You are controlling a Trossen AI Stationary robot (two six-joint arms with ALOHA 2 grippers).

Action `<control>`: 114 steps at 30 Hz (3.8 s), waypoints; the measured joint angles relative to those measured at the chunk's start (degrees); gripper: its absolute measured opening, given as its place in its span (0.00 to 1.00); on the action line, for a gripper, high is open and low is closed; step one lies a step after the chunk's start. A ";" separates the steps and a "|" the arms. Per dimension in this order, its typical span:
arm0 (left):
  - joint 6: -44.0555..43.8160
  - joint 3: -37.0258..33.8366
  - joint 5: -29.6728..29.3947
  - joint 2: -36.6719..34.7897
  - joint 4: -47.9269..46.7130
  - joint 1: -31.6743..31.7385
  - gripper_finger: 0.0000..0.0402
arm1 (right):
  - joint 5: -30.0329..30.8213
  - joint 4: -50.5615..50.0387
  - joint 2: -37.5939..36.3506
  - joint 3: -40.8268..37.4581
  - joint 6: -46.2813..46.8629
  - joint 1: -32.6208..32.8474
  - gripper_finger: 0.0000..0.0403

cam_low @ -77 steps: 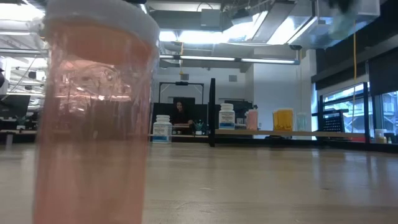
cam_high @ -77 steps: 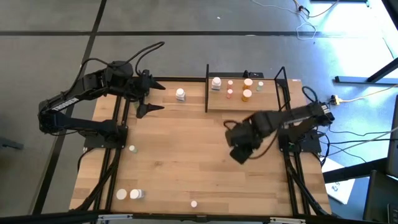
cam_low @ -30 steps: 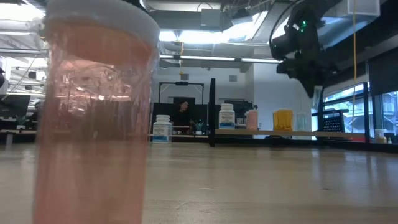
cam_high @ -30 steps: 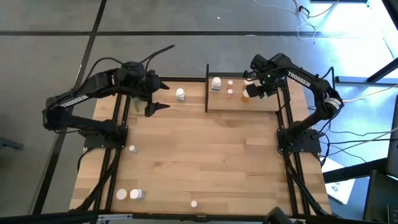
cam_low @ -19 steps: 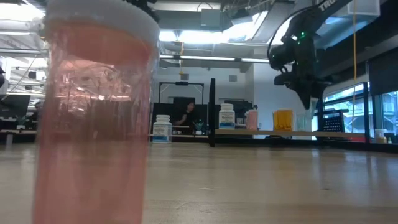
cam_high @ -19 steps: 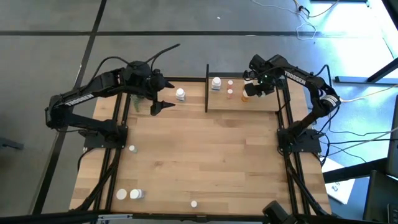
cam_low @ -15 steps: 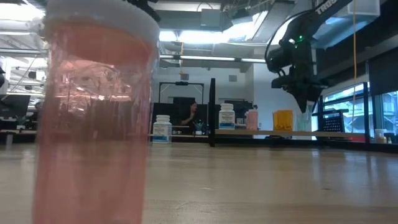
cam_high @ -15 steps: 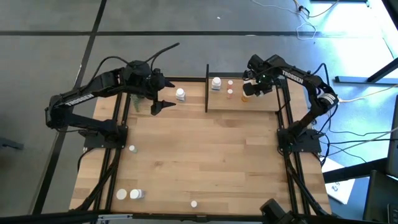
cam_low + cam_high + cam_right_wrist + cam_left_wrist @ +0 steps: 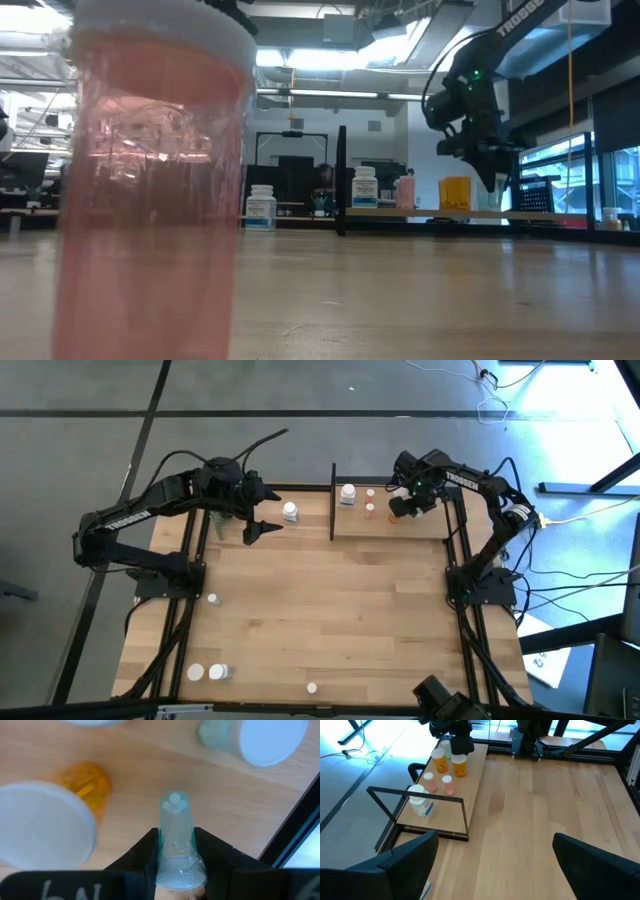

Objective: Pick and place medicine bottles onto shelf by color
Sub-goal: Put the right blue pill bottle on the shelf aligned with the other blue pill bottle

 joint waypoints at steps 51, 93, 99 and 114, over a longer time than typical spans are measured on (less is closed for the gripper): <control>-0.04 -0.04 0.00 -0.01 0.00 0.00 0.96 | -2.60 2.66 0.00 0.02 6.49 -0.33 0.30; 0.53 -0.04 -0.01 0.00 -0.04 0.00 0.96 | -4.51 1.77 0.04 -2.09 10.91 -0.44 0.32; 0.52 -0.04 -0.01 -0.01 -0.04 0.00 0.96 | -10.31 -1.36 0.04 -2.03 10.98 -0.41 0.33; 0.52 -0.04 0.00 -0.01 -0.04 0.00 0.96 | -6.68 -1.86 0.04 -2.01 12.47 -1.62 0.33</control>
